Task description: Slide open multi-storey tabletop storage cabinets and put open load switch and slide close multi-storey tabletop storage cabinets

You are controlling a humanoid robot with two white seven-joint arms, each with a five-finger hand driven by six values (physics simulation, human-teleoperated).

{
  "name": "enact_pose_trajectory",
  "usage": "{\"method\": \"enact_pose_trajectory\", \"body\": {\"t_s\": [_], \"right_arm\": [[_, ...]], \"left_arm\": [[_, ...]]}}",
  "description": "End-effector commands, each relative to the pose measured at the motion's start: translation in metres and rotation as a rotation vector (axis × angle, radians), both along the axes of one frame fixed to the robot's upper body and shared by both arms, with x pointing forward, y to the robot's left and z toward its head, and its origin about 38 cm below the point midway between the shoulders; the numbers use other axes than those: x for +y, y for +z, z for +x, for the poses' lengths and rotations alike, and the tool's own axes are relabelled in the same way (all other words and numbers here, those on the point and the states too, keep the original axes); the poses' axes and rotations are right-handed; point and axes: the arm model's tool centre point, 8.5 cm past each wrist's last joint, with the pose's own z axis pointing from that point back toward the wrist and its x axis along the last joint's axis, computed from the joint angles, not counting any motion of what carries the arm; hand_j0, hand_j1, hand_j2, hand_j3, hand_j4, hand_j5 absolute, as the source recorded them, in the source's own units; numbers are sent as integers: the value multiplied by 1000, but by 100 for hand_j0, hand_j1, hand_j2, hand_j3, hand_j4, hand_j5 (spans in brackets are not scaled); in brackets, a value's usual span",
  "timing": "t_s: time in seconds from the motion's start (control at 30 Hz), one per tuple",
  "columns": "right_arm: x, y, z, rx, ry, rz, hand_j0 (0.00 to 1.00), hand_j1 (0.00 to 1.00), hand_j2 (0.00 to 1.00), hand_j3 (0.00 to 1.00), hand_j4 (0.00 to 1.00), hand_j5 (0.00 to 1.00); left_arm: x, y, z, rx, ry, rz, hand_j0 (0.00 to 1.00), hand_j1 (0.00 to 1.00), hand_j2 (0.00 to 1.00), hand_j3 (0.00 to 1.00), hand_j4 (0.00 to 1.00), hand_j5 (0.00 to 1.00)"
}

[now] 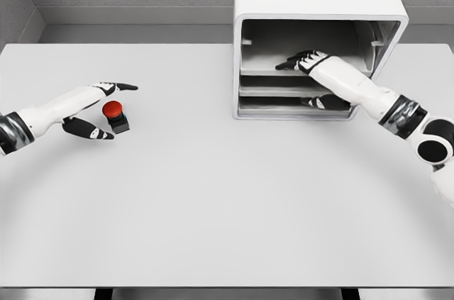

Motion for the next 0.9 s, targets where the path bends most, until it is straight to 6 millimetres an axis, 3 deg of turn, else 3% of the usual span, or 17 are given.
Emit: {"method": "enact_pose_trajectory", "body": {"t_s": [0.0,0.67,0.87], "right_arm": [[-1,3,-3,-17,9,-29,84,84,84,84,84,84],[-4,14,-12,-44,28,-34,85,85,85,85,85,85],[-6,9,-16,-30,27,-42,86,86,86,86,86,86]], "left_arm": [[4,1,-2,10,-2,15,96,96,96,96,96,96],[-1,5,4,4,-24,40,95,95,95,95,95,95],[-1,5,3,2,-27,41,79,79,79,79,79,79]]}}
